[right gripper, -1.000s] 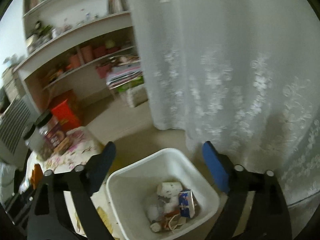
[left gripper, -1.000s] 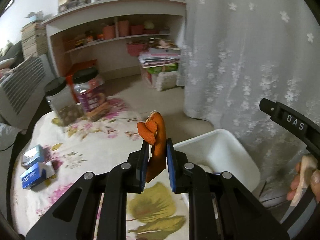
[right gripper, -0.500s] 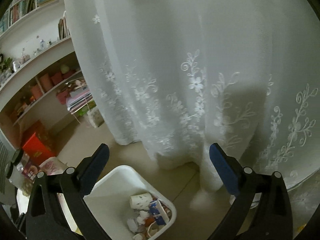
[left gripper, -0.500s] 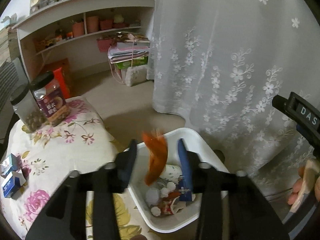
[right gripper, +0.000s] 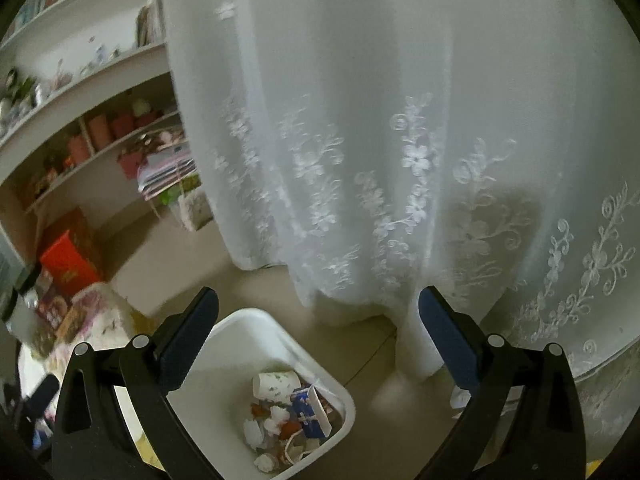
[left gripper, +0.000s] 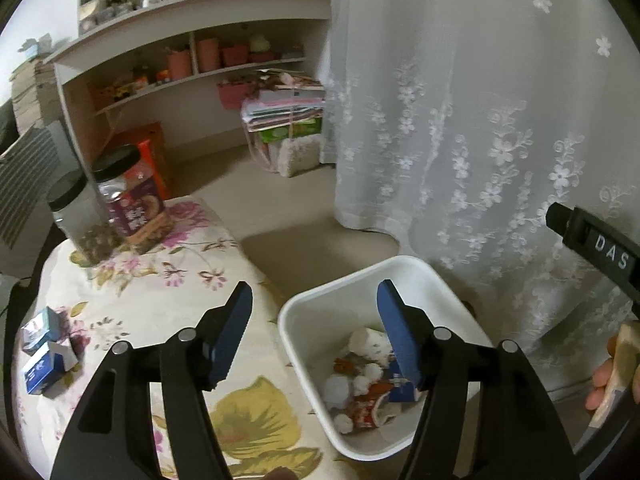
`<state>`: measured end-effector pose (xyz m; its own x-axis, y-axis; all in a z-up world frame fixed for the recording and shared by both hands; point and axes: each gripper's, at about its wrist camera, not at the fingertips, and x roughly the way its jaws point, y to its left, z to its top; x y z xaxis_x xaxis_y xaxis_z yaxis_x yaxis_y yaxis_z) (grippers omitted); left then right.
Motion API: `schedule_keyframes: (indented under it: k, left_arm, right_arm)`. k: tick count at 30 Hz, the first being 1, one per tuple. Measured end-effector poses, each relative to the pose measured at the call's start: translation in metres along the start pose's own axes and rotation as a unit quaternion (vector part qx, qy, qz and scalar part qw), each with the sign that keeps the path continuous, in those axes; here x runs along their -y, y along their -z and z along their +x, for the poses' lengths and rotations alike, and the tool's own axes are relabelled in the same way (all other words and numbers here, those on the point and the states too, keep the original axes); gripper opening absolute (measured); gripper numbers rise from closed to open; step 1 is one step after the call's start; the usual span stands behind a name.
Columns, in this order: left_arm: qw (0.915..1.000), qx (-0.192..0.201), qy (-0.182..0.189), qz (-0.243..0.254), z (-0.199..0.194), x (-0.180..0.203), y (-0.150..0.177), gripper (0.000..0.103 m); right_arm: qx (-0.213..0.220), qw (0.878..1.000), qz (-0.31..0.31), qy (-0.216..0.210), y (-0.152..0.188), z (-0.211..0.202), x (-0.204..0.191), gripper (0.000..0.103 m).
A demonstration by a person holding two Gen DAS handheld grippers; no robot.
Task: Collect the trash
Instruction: 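Move both grippers back from the bin toward the blue box and milk carton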
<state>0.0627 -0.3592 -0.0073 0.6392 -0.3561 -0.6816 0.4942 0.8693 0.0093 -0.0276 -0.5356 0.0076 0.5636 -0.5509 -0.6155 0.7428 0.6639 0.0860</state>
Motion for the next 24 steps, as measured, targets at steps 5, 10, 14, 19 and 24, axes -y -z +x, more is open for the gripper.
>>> schedule_keyframes:
  k: [5, 10, 14, 19, 24]
  left_arm:
    - [0.9996, 0.0, -0.022, -0.018, -0.004, -0.023, 0.004, 0.069]
    - [0.9982, 0.007, -0.043, -0.042, -0.011, -0.052, 0.008, 0.072]
    - [0.9961, 0.012, -0.061, -0.062, -0.016, -0.077, 0.01, 0.076]
    - [0.9926, 0.013, -0.087, -0.083, -0.02, -0.11, 0.015, 0.081]
    - [0.9885, 0.0, -0.118, -0.095, -0.019, -0.146, 0.032, 0.085]
  right_arm:
    - [0.002, 0.999, -0.041, -0.006, 0.007, -0.004, -0.029, 0.096]
    - [0.006, 0.997, -0.078, -0.014, 0.015, -0.01, -0.062, 0.096]
    - [0.015, 0.994, -0.109, -0.022, 0.024, -0.017, -0.088, 0.096]
    - [0.034, 0.989, -0.143, -0.03, 0.038, -0.029, -0.121, 0.096]
    - [0.013, 0.984, -0.169, -0.057, 0.056, -0.031, -0.153, 0.096]
